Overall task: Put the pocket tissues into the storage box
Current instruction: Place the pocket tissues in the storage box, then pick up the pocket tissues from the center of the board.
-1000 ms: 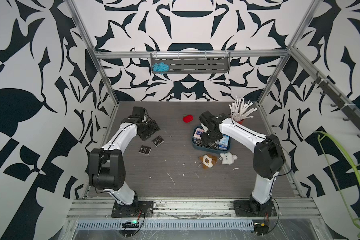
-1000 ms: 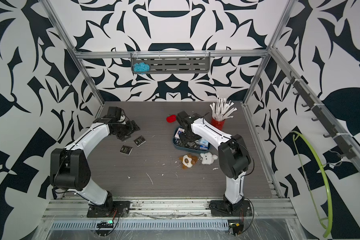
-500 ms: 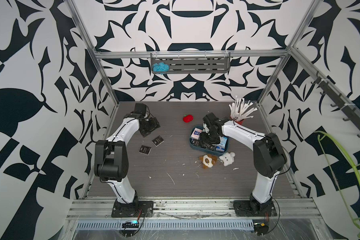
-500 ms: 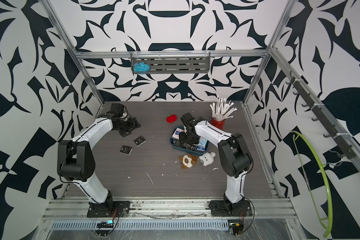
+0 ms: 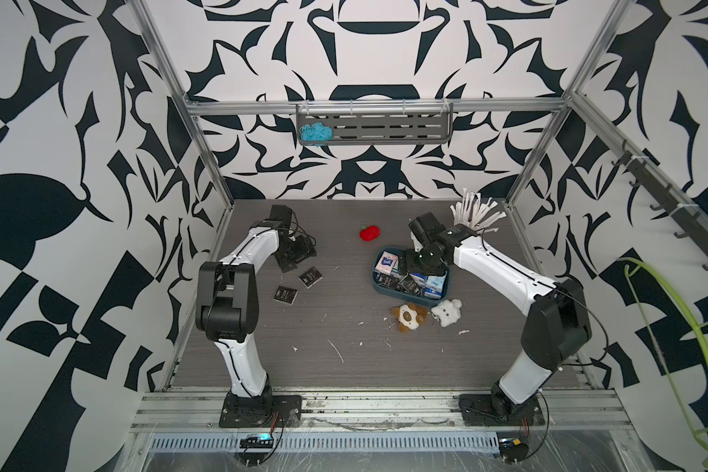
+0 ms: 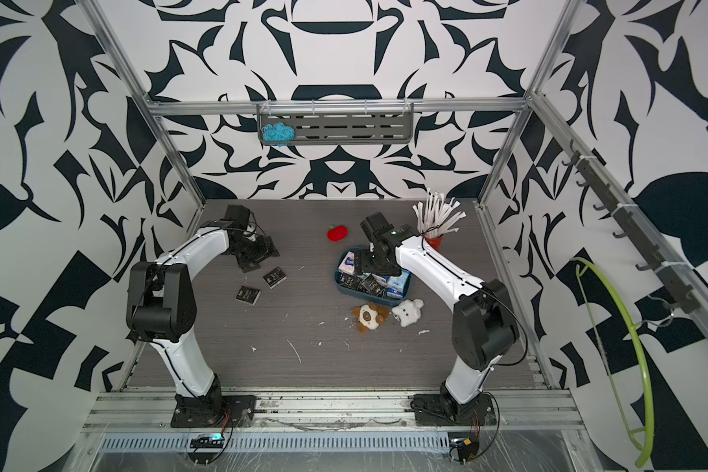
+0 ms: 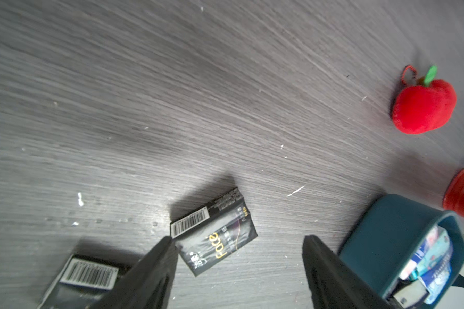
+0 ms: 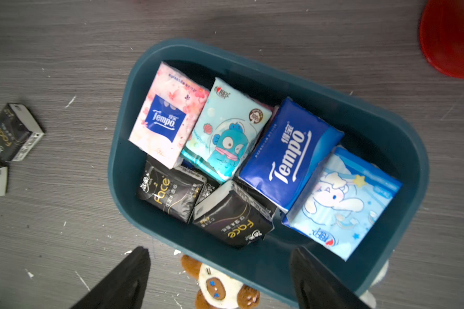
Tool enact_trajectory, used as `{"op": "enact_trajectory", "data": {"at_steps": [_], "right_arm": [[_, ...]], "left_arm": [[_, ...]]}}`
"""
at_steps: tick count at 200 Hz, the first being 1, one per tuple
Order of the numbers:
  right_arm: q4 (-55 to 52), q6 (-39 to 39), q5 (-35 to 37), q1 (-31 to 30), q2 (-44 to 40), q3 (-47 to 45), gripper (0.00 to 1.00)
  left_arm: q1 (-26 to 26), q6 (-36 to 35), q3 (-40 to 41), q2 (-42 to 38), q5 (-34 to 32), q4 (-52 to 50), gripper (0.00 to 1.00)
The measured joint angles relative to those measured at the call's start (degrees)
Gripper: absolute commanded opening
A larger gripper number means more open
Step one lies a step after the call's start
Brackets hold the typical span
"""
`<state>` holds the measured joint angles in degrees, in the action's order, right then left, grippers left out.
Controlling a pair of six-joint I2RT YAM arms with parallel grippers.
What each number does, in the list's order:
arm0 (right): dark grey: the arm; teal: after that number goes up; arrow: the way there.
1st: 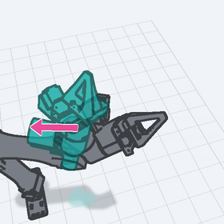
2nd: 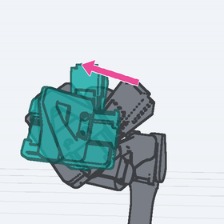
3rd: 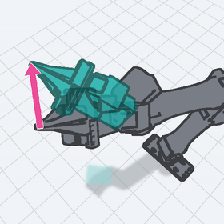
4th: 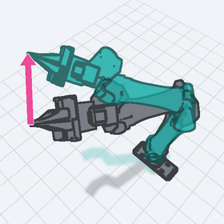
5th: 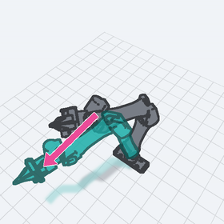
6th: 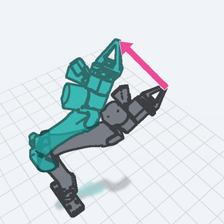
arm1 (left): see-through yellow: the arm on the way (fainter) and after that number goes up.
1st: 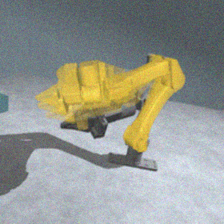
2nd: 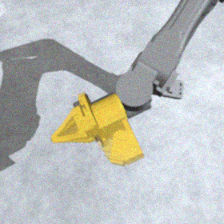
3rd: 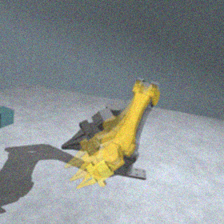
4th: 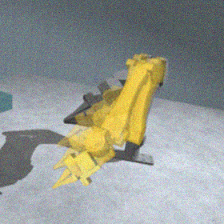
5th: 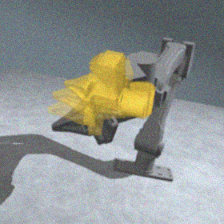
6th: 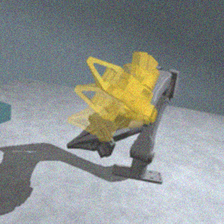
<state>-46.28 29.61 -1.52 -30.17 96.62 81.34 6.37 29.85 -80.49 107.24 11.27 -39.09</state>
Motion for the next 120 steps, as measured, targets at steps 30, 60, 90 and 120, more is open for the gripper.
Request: {"op": "enact_trajectory", "data": {"at_steps": [30,60,90,120], "right_arm": [[0.1,2.3,-0.2,-0.4,-3.1,-2.8,0.87],[-0.1,3.7,-0.4,-0.6,-5.6,-4.6,0.87],[-0.1,4.6,-0.3,-0.6,-8.3,-5.1,0.87],[0.1,5.2,-0.1,-0.6,-11.2,-5.9,0.87]], "left_arm": [[0.0,-0.5,2.8,0.0,1.2,1.1,0.80],[0.2,-1.0,6.1,0.0,2.2,1.7,0.80],[1.0,-1.4,6.6,0.0,2.8,2.5,0.80],[2.3,-1.3,8.2,-0.1,3.2,3.4,0.80]]}}
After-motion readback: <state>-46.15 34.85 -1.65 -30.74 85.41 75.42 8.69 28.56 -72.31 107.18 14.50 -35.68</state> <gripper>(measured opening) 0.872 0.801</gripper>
